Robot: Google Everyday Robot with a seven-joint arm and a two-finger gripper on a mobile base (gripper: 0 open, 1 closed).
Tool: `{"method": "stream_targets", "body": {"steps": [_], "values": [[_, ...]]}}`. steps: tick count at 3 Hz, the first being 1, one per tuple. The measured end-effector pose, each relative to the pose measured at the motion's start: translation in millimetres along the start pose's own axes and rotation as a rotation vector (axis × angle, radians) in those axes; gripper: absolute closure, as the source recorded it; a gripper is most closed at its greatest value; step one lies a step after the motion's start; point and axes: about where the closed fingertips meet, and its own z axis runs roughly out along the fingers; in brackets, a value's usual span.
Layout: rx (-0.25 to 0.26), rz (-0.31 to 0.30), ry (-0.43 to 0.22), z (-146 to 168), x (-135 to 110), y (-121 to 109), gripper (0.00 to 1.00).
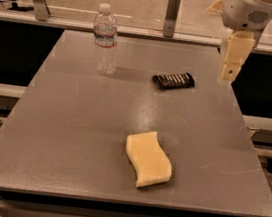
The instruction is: Move rxbar chocolate near sponge
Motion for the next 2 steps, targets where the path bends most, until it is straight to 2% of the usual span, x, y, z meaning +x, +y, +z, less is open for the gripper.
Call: {"method": "stream_targets", "body": {"steps": [1, 2], "values": [[-0.036, -0.071, -0.064, 48, -8, -47, 0.00], [-0.095, -0.107, -0.117, 109, -22, -73, 0.00]]}}
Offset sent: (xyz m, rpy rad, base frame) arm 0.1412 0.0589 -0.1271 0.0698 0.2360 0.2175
